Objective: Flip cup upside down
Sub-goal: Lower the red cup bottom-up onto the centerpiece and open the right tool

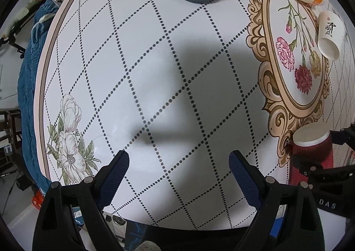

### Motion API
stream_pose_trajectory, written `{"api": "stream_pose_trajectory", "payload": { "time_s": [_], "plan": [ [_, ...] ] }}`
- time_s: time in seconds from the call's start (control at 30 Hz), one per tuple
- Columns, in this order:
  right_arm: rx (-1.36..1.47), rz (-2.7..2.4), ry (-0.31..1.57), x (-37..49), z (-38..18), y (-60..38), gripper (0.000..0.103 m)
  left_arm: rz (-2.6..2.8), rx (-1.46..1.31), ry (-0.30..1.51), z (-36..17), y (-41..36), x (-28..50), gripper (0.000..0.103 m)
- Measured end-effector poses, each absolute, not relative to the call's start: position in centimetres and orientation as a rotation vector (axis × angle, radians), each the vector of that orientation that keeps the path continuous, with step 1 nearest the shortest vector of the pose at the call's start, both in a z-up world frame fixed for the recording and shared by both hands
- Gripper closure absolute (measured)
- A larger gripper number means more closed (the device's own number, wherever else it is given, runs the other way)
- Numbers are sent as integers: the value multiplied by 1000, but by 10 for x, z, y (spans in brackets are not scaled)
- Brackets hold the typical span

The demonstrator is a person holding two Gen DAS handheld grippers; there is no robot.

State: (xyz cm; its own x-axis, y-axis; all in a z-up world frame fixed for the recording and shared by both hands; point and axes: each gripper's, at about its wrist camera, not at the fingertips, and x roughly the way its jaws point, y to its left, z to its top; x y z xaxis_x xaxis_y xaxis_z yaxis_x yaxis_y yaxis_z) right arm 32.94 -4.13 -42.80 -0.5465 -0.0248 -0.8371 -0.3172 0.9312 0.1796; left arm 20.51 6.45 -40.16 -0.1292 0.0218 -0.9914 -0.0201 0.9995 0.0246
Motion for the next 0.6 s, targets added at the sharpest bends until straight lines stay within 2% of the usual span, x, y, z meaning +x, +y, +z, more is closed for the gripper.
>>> {"api": "stream_pose_trajectory", "payload": {
  "time_s": [0.23, 0.6],
  "plan": [
    [-71, 328, 1985, 323, -379, -88, 32, 32, 3, 1700, -404, 48, 224, 11],
    [128, 132, 1493, 348, -313, -143, 32, 36, 0, 1694, -401, 32, 238, 11]
  ]
}}
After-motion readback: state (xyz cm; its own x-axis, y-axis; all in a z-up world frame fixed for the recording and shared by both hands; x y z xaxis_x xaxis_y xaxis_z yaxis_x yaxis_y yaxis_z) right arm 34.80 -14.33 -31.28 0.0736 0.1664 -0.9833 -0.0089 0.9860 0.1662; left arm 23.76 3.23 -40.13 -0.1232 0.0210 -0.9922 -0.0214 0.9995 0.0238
